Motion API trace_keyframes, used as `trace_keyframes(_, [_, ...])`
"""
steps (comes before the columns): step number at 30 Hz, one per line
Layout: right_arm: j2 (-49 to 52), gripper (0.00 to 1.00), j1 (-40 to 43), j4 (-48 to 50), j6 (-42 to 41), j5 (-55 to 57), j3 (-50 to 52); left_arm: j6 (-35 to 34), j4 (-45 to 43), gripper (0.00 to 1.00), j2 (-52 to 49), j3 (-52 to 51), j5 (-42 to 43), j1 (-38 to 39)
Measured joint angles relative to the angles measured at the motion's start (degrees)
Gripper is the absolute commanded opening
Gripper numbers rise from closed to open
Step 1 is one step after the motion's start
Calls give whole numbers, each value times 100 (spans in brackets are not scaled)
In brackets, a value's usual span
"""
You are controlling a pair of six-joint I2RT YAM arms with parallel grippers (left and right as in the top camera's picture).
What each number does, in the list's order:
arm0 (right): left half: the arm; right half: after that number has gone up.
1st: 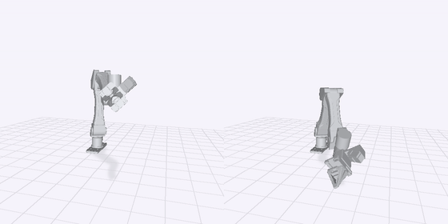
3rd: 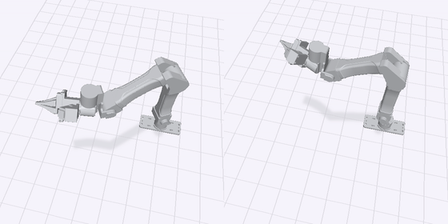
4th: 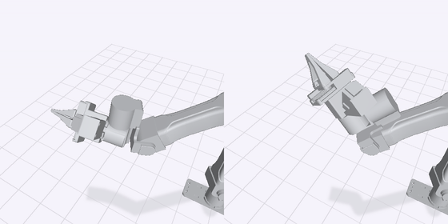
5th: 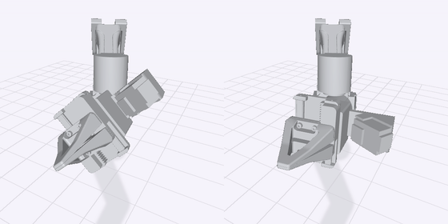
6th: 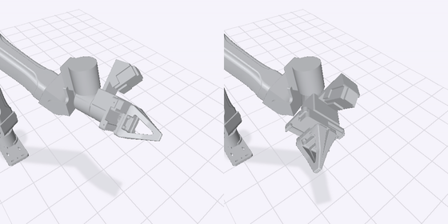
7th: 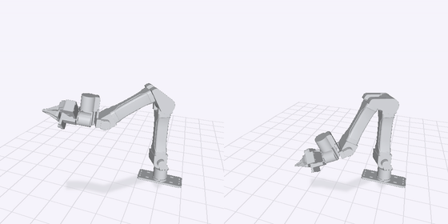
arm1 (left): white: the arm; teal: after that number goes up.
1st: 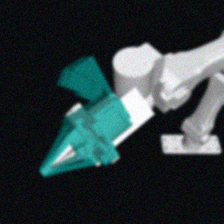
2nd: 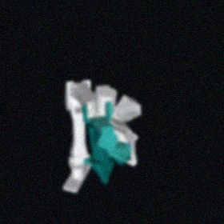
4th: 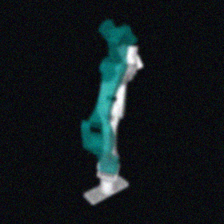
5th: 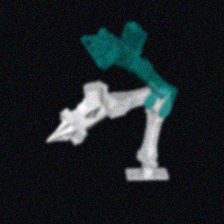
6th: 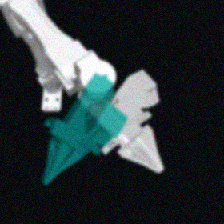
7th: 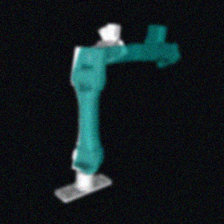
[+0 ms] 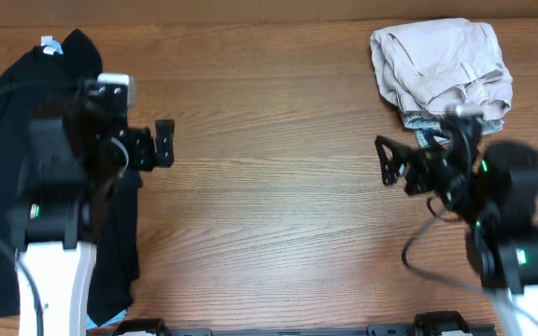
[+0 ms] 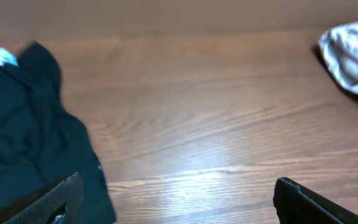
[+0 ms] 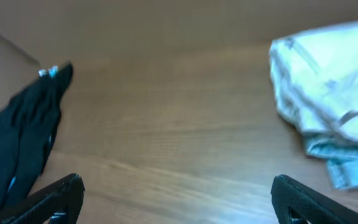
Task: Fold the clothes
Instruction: 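Raise both arms from rest and move them forward over the table, then lower the left gripper onto the black shirt pile at left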
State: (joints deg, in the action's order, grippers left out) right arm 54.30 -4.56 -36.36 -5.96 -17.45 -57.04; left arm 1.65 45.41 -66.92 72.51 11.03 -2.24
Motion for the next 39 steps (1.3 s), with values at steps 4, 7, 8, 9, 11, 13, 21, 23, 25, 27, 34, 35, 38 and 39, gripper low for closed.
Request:
trace_keyframes(4, [839,100,2,48,0,-247,-162,4,55,100,-612,17,-33,0])
trace_keyframes(7, [1403,100,2,125,-2,-614,-168,-4,107,100,-1010,20,-31,0])
trace_keyframes(8, [1563,100,2,122,0,-748,-168,-24,149,100,-1119,20,-28,0])
trace_keyframes(9, [1711,100,0,120,-9,-883,-168,-35,192,100,-1213,20,-20,0])
trace_keyframes(11, [1998,100,0,125,-4,-1172,-168,-66,225,100,-1412,20,17,0])
trace_keyframes(13, [2194,100,2,188,-7,-1344,-168,-70,214,100,-1552,20,35,0])
trace_keyframes(21, [3025,91,-2,396,-11,-1611,-170,13,168,100,-2197,24,-610,0])
trace_keyframes(23, [3169,89,-2,411,-9,-1628,-170,24,133,100,-2343,24,-911,0])
trace_keyframes(25, [3265,86,-4,420,-17,-1631,-170,26,66,98,-2516,28,-1165,-15])
trace_keyframes(27, [3287,83,-4,428,-24,-1635,-170,26,-42,93,-2708,28,-1346,-52])
trace_keyframes(34, [3287,78,-4,470,-28,-1670,-173,46,-92,68,-3543,31,-1661,-243])
trace_keyframes(35, [3287,78,-4,463,-28,-1672,-173,15,-50,66,-3644,31,-1718,-264])
trace_keyframes(38, [3287,78,-2,468,-28,-1674,-173,-170,48,63,-3875,31,-1941,-304])
trace_keyframes(39, [3287,78,-4,468,-26,-1676,-173,-221,59,64,-3917,31,-2002,-313])
